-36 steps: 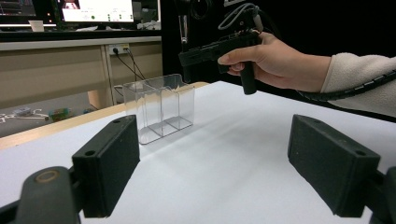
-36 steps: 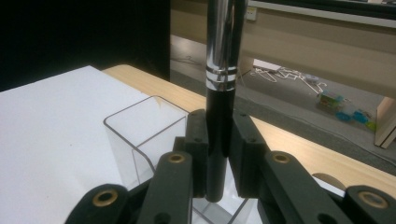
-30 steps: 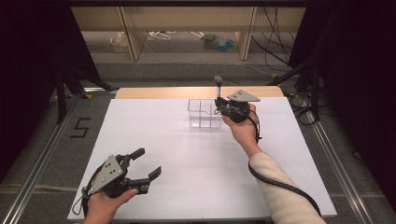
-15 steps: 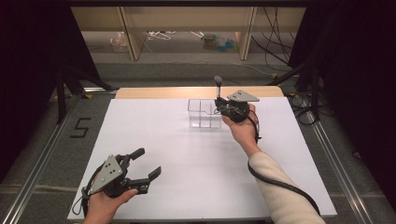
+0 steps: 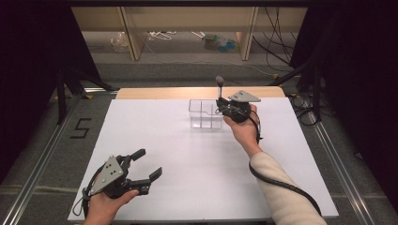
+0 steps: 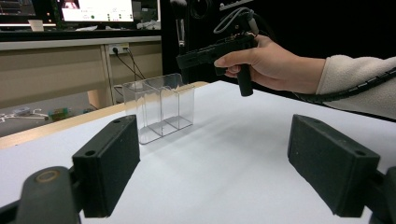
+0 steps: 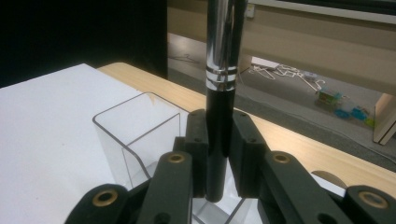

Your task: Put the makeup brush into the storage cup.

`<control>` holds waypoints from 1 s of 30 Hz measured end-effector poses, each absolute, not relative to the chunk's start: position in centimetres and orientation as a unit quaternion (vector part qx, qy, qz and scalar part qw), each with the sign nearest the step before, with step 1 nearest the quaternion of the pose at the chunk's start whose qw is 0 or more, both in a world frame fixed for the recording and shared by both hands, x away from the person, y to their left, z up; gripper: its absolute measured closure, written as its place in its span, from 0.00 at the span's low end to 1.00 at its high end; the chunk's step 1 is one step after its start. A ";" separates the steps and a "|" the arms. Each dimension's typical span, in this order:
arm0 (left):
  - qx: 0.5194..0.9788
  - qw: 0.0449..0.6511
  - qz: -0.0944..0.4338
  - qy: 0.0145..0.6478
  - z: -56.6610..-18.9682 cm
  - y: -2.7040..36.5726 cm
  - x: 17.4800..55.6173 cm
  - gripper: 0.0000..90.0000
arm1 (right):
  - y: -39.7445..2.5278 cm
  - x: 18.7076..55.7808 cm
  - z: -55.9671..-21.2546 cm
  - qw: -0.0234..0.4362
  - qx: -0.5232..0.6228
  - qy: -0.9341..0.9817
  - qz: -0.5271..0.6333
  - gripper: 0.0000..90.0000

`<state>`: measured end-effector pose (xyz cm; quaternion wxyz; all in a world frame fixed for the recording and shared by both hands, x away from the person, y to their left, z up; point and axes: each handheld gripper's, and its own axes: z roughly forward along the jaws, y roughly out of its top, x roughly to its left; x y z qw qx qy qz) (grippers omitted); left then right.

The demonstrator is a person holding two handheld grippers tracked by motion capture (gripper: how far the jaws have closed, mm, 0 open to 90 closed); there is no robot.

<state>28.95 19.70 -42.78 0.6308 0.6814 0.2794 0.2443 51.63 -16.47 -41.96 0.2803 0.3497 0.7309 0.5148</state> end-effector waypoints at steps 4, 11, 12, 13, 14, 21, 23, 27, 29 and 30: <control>0.682 0.631 0.245 0.279 -42.8 19.7 29.0 0.18 | -16.5 51.7 -42.0 0.281 0.347 0.731 0.516 0.88; 0.682 0.630 0.245 0.279 -42.8 19.7 29.0 0.19 | -16.7 51.8 -42.1 0.280 0.350 0.733 0.512 0.88; 0.682 0.630 0.245 0.279 -42.8 19.7 29.0 0.19 | -16.7 51.8 -42.2 0.280 0.349 0.733 0.513 0.88; 0.682 0.631 0.244 0.279 -42.8 19.7 29.0 0.19 | -16.7 51.8 -42.2 0.278 0.351 0.733 0.512 0.88; 0.682 0.630 0.245 0.279 -42.8 19.7 29.0 0.19 | -16.7 51.8 -42.2 0.281 0.350 0.734 0.510 0.88; 0.682 0.630 0.245 0.279 -42.8 19.7 29.0 0.19 | -16.6 51.8 -42.4 0.281 0.350 0.734 0.510 0.88; 0.682 0.630 0.245 0.279 -42.8 19.7 29.0 0.19 | -16.6 51.8 -42.5 0.274 0.353 0.736 0.508 0.88; 0.682 0.630 0.245 0.279 -42.8 19.7 29.0 0.19 | -16.6 51.9 -42.7 0.281 0.350 0.735 0.509 0.88; 0.682 0.631 0.244 0.279 -42.8 19.7 29.0 0.19 | -16.7 51.9 -42.7 0.280 0.351 0.736 0.506 0.88; 0.682 0.630 0.245 0.279 -42.8 19.7 29.0 0.19 | -16.7 51.9 -42.7 0.280 0.351 0.737 0.505 0.88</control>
